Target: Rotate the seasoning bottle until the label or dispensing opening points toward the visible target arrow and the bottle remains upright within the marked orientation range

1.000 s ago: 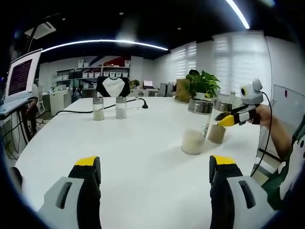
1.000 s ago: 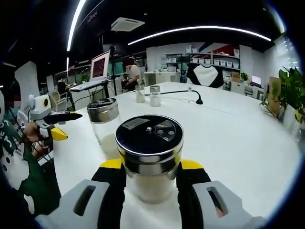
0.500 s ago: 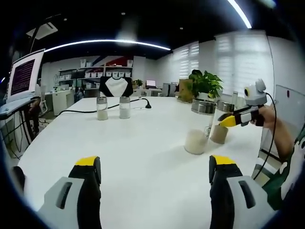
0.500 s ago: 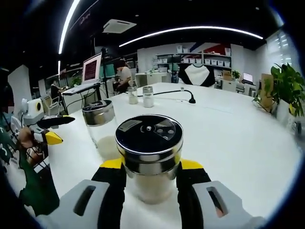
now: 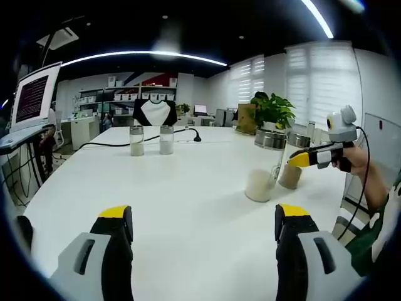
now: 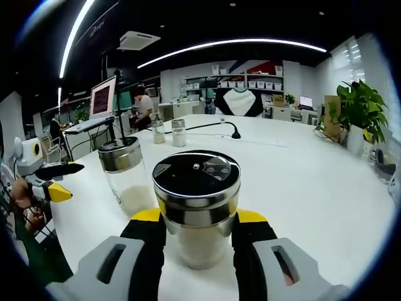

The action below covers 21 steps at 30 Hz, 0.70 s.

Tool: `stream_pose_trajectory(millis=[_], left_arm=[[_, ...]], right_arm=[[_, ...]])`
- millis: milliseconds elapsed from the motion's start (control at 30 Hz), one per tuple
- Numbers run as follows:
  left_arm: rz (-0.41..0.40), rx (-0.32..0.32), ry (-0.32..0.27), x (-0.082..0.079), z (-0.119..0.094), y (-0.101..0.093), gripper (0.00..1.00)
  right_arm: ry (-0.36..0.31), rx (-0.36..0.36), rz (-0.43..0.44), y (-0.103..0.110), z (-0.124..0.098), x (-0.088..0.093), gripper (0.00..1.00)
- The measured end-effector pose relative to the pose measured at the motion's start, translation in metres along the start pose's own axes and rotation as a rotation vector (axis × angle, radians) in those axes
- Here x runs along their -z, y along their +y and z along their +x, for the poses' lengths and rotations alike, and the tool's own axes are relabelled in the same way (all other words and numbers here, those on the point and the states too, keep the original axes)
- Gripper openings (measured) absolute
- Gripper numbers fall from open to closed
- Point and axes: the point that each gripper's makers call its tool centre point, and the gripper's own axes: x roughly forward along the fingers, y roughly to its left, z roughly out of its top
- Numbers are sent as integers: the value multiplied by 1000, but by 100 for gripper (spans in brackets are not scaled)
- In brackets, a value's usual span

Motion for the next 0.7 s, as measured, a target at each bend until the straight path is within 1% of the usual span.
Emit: stream_pose_trajectory(millis=[167, 200, 267, 500, 700], left_arm=[[-4, 3, 1, 0, 0, 0, 99], [-5, 2, 0, 0, 0, 0, 99], [-7, 2, 0, 0, 0, 1, 99], [-8, 9, -2, -1, 0, 0, 99], [-9, 0, -6, -2, -1, 3, 99]], right_arm=[[17, 50, 21, -1, 1, 0, 40], [15, 61, 26, -6, 1, -1, 40], [13, 83, 32, -7, 1, -1, 40], [4, 131, 50, -11, 3, -2, 40], [17, 172, 63, -14, 4, -1, 40]])
